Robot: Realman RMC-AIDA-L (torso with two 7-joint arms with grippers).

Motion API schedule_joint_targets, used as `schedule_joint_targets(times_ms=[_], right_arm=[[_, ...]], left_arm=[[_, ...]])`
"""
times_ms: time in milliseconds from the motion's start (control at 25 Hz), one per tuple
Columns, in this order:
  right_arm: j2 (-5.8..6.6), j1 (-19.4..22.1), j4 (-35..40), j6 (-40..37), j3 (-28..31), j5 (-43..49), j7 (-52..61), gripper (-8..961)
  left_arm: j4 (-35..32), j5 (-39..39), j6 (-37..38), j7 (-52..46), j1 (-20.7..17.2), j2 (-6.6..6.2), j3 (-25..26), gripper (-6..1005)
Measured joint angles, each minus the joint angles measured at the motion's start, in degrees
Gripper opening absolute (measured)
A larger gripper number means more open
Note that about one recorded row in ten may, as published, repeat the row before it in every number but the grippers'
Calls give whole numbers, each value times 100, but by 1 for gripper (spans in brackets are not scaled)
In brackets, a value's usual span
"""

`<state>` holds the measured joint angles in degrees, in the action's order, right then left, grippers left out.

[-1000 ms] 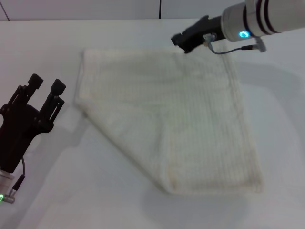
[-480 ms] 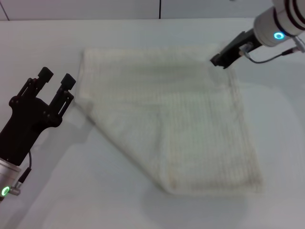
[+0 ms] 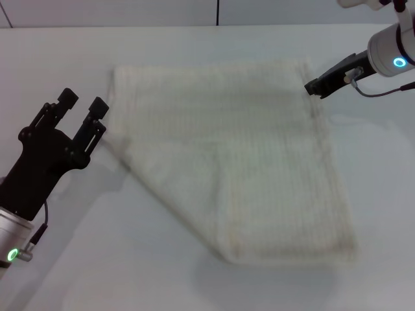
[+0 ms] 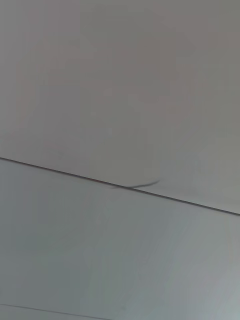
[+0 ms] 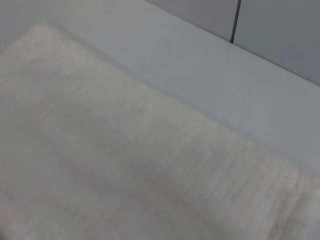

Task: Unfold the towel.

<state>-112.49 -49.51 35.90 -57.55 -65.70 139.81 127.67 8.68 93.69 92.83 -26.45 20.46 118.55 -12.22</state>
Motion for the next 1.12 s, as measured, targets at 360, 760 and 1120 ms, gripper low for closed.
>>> schedule_joint_targets(times_ms=[360,760,1120], right_arm=[[-104,19,-7,287,-22,12,-82,0],[-131,-1,-34,437,-39,19,-85,0],[-135,-24,-114,482,-4,21,-85,0]], left_arm=[[28,9,10,-48,-32,9,-57,509],[29,9,21,-201,-50,3,-165,505],[-302,16,2,-739,88,-19,-503,501]])
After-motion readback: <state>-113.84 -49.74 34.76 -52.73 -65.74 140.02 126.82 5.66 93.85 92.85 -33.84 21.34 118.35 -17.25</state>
